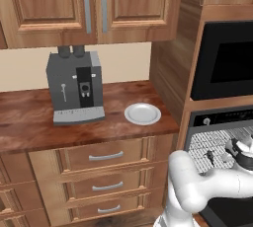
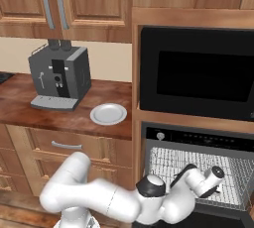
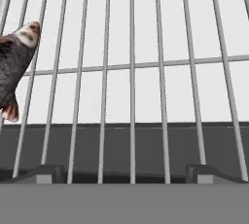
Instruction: Take the fish from the oven and place it on the plate on the counter.
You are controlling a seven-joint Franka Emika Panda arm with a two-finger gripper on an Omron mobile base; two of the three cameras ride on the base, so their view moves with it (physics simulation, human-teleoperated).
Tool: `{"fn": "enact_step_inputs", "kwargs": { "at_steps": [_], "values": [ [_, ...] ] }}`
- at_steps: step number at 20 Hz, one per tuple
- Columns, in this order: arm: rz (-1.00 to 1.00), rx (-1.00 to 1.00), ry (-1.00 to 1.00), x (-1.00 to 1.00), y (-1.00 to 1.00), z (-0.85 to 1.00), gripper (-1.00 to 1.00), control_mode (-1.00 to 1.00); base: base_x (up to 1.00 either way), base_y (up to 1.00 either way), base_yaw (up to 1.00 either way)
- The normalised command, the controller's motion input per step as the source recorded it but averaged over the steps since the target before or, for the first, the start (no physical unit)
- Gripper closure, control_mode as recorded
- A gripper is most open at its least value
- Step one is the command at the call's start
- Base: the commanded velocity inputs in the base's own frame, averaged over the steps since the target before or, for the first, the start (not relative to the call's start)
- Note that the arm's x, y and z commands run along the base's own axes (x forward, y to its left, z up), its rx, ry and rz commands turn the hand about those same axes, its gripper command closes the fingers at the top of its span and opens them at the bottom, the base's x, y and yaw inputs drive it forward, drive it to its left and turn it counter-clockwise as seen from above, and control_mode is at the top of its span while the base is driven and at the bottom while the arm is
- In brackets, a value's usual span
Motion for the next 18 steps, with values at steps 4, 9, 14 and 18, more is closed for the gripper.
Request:
{"fn": "enact_step_inputs", "kwargs": {
  "at_steps": [4,9,14,18],
  "values": [
    [-0.13,0.19,0.0,0.0,0.0,-1.0,-1.0,-1.0,0.0,0.0,0.0],
    [-0.11,0.18,0.0,0.0,0.0,-1.0,-1.0,-1.0,0.0,0.0,0.0],
    [-0.04,0.15,0.0,-0.4,0.0,-1.0,-1.0,-1.0,0.0,0.0,0.0],
    [0.0,0.16,0.0,-0.88,-0.01,-1.0,-1.0,-1.0,0.0,0.0,0.0]
  ]
}}
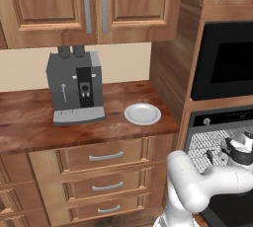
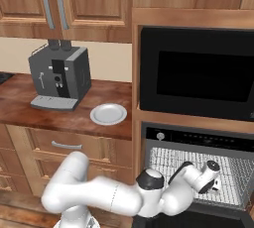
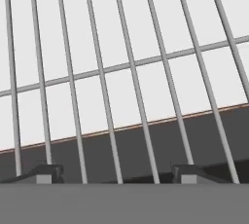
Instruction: Take the fish from the oven and place it on the plate on the counter.
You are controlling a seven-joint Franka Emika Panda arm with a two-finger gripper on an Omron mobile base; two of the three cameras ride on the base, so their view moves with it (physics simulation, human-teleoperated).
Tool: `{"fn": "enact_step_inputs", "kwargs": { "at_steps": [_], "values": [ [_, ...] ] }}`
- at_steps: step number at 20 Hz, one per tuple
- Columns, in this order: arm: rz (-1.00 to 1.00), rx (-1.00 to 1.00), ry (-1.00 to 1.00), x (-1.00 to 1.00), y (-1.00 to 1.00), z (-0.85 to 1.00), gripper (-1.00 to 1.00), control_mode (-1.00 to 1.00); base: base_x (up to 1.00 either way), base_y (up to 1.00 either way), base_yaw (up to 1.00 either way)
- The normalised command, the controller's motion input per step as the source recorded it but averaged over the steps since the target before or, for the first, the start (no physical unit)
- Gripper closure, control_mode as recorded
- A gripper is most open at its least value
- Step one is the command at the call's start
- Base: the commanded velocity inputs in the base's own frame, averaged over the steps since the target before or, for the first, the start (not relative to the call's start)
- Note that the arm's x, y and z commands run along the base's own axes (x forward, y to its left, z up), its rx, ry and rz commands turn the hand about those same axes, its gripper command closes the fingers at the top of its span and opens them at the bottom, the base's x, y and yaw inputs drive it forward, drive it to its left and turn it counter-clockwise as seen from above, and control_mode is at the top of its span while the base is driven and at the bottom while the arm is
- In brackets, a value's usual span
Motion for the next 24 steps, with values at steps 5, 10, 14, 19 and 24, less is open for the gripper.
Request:
{"fn": "enact_step_inputs", "kwargs": {
  "at_steps": [5,10,14,19,24],
  "values": [
    [0.0,0.18,0.0,-1.0,-0.05,-1.0,-1.0,-1.0,0.0,0.0,0.0],
    [0.0,0.18,0.0,-1.0,-0.01,-1.0,-1.0,-1.0,0.0,0.0,0.0],
    [0.0,0.18,0.0,-1.0,-0.05,-1.0,-1.0,-1.0,0.0,0.0,0.0],
    [0.0,0.16,0.0,-1.0,0.0,-1.0,-1.0,-1.0,0.0,0.0,0.0],
    [0.0,0.13,0.0,-0.75,0.0,-0.75,-1.0,-1.0,0.0,0.0,0.0]
  ]
}}
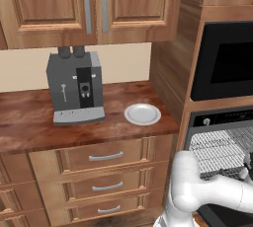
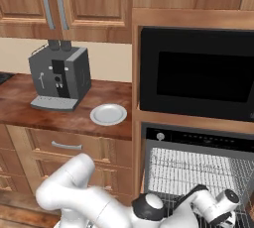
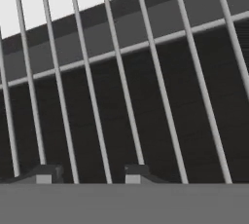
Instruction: Take the fish from the oven and place it on the plate on the counter.
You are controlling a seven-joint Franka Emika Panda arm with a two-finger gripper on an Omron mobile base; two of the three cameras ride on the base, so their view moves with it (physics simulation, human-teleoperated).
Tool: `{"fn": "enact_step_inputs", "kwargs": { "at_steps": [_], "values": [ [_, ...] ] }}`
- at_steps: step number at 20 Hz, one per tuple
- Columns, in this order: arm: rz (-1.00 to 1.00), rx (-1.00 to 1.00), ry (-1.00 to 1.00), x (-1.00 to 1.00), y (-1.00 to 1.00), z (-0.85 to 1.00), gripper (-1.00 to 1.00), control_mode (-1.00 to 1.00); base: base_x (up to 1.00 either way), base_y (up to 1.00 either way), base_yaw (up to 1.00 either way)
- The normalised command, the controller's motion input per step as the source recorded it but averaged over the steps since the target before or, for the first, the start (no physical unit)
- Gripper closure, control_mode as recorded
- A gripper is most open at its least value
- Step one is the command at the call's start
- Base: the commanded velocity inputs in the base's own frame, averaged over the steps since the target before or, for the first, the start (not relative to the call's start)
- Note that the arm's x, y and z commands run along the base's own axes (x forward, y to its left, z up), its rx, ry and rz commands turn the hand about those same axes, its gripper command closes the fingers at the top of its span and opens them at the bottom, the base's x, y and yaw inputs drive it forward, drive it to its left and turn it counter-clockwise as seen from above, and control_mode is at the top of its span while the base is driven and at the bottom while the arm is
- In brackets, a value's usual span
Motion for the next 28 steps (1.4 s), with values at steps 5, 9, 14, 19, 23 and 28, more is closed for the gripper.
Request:
{"fn": "enact_step_inputs", "kwargs": {
  "at_steps": [5,9,14,19,23,28],
  "values": [
    [0.0,0.03,-0.02,0.07,0.01,0.37,-1.0,-1.0,0.0,0.0,0.0],
    [0.0,0.0,0.0,0.42,0.0,0.96,-1.0,-1.0,0.0,0.0,0.0],
    [-0.01,0.0,0.03,0.29,0.18,0.46,-1.0,-1.0,0.0,0.0,0.0],
    [0.0,0.0,0.03,0.44,0.71,0.0,-1.0,-1.0,0.0,0.0,0.0],
    [0.0,-0.01,0.03,0.32,0.75,-0.12,-1.0,-1.0,0.0,0.0,0.0],
    [0.0,-0.14,0.09,0.25,0.55,-0.36,-1.0,-1.0,0.0,0.0,0.0]
  ]
}}
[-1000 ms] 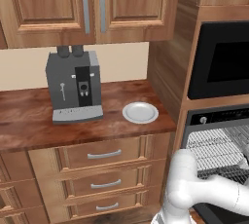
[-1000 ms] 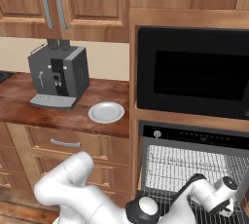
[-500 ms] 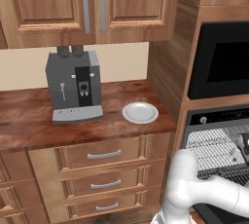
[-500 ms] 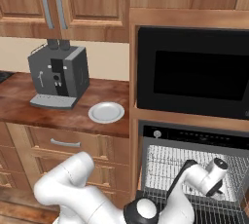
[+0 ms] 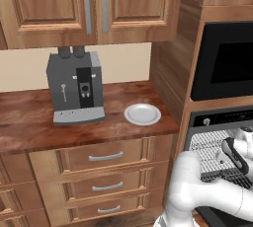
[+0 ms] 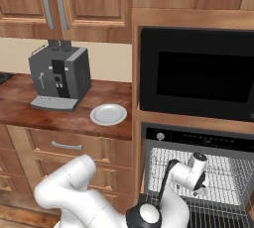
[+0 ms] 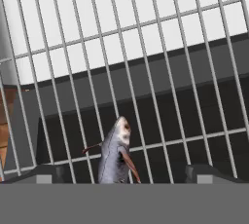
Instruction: Take the fish from the oven and place it on the plate on the counter.
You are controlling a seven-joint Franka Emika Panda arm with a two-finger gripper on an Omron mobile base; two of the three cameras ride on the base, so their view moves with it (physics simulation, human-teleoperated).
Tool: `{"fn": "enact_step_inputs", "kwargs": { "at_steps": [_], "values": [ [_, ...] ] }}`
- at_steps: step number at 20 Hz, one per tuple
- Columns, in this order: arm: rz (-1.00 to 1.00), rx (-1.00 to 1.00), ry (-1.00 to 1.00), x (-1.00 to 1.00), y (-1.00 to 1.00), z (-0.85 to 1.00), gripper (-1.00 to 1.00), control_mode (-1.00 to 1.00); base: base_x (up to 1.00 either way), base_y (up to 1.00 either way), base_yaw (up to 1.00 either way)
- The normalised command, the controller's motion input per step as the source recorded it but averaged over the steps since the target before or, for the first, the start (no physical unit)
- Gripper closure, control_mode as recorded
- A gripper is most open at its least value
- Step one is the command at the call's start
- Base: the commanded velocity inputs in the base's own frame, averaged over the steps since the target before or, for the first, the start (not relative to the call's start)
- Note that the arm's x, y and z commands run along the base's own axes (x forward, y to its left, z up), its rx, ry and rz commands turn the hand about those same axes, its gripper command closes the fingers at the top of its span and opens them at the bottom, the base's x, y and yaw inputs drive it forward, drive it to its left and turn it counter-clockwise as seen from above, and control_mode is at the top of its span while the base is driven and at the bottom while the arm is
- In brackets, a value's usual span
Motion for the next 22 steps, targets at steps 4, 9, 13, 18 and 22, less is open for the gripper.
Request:
{"fn": "enact_step_inputs", "kwargs": {
  "at_steps": [4,9,13,18,22],
  "values": [
    [-0.04,-0.08,0.01,0.03,0.22,-0.6,-1.0,-1.0,0.0,0.0,0.0],
    [-0.05,-0.05,0.0,-0.2,0.05,-0.3,-1.0,-1.0,0.0,0.0,0.0],
    [0.0,0.0,0.03,-0.18,0.06,0.11,-1.0,-1.0,0.0,0.0,0.0],
    [0.0,0.0,0.03,-0.08,0.0,-0.11,-1.0,-1.0,0.0,0.0,0.0],
    [0.04,0.01,0.0,0.0,0.0,-0.26,-1.0,-1.0,0.0,0.0,0.0]
  ]
}}
